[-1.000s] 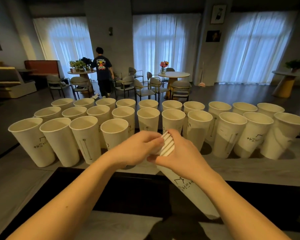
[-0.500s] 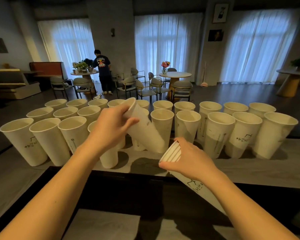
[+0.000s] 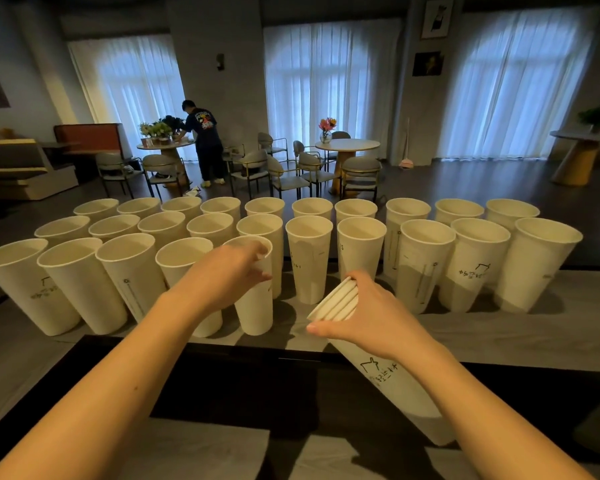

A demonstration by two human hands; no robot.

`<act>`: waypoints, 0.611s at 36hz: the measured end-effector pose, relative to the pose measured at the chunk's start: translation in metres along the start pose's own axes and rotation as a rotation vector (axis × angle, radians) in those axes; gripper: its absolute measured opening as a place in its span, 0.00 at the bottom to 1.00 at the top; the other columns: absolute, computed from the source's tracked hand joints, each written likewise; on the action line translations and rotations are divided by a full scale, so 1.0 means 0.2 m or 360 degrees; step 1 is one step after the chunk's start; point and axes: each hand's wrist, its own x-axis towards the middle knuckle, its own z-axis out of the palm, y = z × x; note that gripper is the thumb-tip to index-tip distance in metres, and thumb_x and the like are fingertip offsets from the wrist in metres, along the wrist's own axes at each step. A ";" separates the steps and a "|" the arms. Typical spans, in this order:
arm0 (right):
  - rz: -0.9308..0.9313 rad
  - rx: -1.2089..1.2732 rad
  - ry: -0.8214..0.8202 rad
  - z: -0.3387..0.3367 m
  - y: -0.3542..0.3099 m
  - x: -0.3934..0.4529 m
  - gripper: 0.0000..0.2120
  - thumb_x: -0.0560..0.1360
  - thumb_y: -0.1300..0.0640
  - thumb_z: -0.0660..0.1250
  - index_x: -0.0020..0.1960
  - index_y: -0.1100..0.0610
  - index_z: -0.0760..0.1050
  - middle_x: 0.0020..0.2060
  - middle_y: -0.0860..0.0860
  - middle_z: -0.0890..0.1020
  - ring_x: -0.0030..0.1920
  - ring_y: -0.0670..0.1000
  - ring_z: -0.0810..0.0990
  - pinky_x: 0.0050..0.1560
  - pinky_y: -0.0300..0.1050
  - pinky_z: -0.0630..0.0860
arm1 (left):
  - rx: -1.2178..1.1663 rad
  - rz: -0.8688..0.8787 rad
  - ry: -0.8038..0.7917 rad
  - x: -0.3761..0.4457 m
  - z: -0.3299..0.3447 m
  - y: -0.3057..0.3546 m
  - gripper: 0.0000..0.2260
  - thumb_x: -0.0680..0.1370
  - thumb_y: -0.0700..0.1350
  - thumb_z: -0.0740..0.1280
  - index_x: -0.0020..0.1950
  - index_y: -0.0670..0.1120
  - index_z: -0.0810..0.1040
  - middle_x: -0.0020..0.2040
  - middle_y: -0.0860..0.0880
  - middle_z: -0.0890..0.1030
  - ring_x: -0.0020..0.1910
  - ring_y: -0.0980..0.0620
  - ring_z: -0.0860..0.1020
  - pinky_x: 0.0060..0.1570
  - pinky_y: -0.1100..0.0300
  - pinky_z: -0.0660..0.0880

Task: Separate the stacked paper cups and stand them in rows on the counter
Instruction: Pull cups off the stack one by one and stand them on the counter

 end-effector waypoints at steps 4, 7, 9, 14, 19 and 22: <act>-0.0019 0.0058 0.0002 -0.01 0.02 0.00 0.51 0.59 0.32 0.79 0.72 0.45 0.56 0.57 0.42 0.71 0.57 0.46 0.74 0.56 0.47 0.78 | -0.0035 0.0153 0.0527 -0.02 -0.04 0.07 0.24 0.76 0.54 0.67 0.70 0.48 0.69 0.62 0.51 0.78 0.62 0.51 0.73 0.60 0.55 0.72; -0.0086 0.0112 0.0062 -0.02 0.03 -0.02 0.48 0.59 0.32 0.79 0.69 0.45 0.58 0.54 0.40 0.73 0.54 0.43 0.75 0.51 0.42 0.76 | -0.0601 0.0197 0.0346 -0.08 -0.04 0.24 0.17 0.79 0.53 0.62 0.67 0.50 0.72 0.57 0.56 0.79 0.56 0.59 0.76 0.56 0.61 0.74; -0.0174 0.0173 0.0127 -0.02 0.03 -0.02 0.43 0.60 0.32 0.78 0.66 0.41 0.61 0.53 0.39 0.75 0.52 0.41 0.76 0.50 0.42 0.77 | -0.0907 0.0233 -0.0098 -0.10 -0.03 0.34 0.14 0.82 0.52 0.59 0.65 0.50 0.75 0.57 0.55 0.81 0.54 0.60 0.78 0.57 0.59 0.75; -0.0272 0.0136 0.0182 -0.04 0.06 -0.03 0.39 0.63 0.32 0.76 0.67 0.39 0.62 0.51 0.40 0.77 0.49 0.39 0.76 0.48 0.42 0.78 | -0.1144 0.0246 -0.0559 -0.11 0.01 0.44 0.12 0.83 0.50 0.58 0.52 0.49 0.81 0.46 0.51 0.84 0.45 0.53 0.80 0.49 0.56 0.76; -0.0272 0.0012 0.0166 -0.06 0.11 -0.04 0.47 0.62 0.29 0.72 0.74 0.38 0.54 0.57 0.41 0.74 0.55 0.45 0.75 0.53 0.50 0.79 | -0.1433 0.0098 -0.0557 -0.13 0.01 0.51 0.11 0.82 0.45 0.62 0.51 0.44 0.83 0.27 0.58 0.79 0.21 0.62 0.70 0.24 0.71 0.64; -0.0297 0.0029 0.0163 -0.08 0.13 -0.04 0.44 0.62 0.28 0.71 0.72 0.37 0.56 0.56 0.41 0.75 0.53 0.44 0.76 0.52 0.51 0.80 | -0.1452 0.0067 -0.0550 -0.13 0.00 0.54 0.10 0.82 0.45 0.62 0.50 0.43 0.83 0.24 0.58 0.77 0.19 0.62 0.69 0.22 0.72 0.63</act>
